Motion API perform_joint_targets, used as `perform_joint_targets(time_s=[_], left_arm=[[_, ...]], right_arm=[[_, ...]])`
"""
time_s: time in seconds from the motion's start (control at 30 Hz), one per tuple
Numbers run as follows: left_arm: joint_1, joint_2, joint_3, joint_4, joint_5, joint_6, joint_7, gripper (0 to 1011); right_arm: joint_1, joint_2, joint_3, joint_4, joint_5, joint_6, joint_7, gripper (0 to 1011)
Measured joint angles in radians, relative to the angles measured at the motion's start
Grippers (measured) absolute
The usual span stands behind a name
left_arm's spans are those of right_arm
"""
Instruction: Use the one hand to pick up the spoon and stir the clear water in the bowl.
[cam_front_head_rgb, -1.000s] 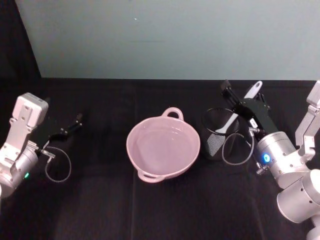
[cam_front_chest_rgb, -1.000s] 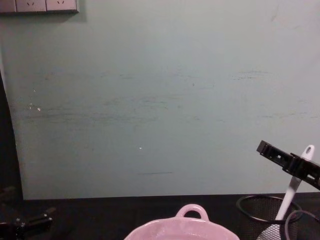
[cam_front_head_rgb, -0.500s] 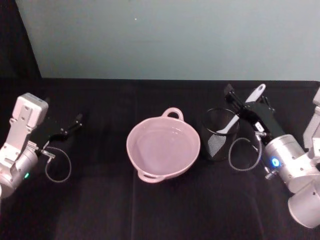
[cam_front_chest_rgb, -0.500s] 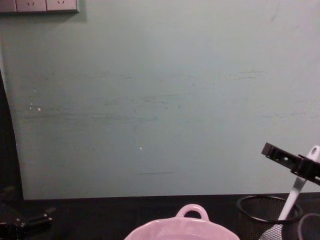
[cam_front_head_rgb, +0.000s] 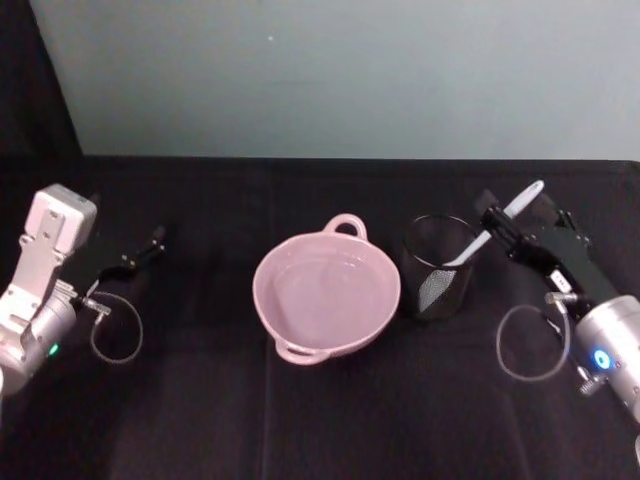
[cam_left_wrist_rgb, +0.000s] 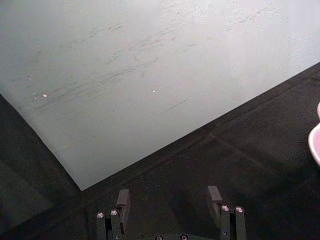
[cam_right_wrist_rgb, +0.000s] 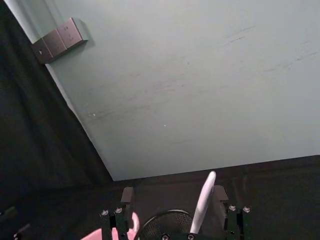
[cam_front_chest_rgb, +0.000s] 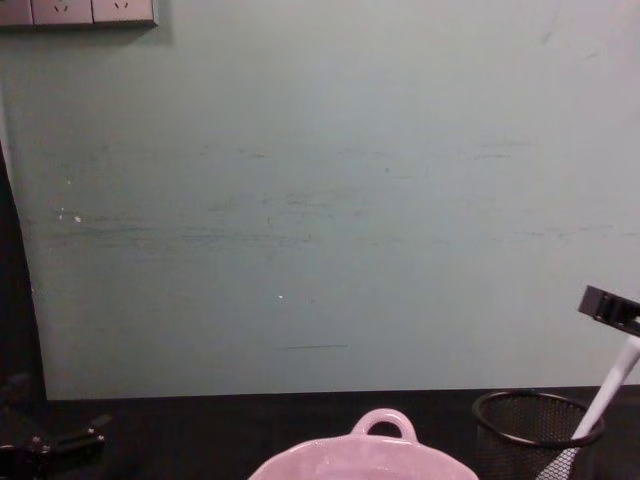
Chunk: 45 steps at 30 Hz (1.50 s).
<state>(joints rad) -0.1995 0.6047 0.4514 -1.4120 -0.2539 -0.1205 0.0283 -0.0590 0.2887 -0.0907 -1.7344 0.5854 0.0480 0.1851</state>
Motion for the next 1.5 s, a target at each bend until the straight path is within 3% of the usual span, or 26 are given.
perform_joint_targets(time_s=[0.33,0.6,0.73,0.87,1.17,1.5], left_arm=[[0.0,0.0,0.0,0.0,0.0,0.0,0.0,1011],[0.0,0.0,0.0,0.0,0.0,0.0,0.0,1011],[0.0,0.0,0.0,0.0,0.0,0.0,0.0,1011],[0.0,0.0,0.0,0.0,0.0,0.0,0.0,1011],[0.0,0.0,0.0,0.0,0.0,0.0,0.0,1011],[0.0,0.0,0.0,0.0,0.0,0.0,0.0,1011]], right_arm=[[-0.051,0.049,0.025,-0.034,-0.016,-0.002,-0.002,1004],[-0.063,0.076,0.044,-0.017,-0.041,-0.01,0.004,1004],[-0.077,0.098,0.047,-0.015,-0.072,-0.022,0.015,1004],[-0.101,0.118,0.054,-0.01,-0.131,-0.056,0.021,1004],[-0.107,0.106,0.072,0.068,-0.215,-0.134,0.014,1004],[-0.083,0.072,0.08,0.148,-0.259,-0.199,0.018,1004]])
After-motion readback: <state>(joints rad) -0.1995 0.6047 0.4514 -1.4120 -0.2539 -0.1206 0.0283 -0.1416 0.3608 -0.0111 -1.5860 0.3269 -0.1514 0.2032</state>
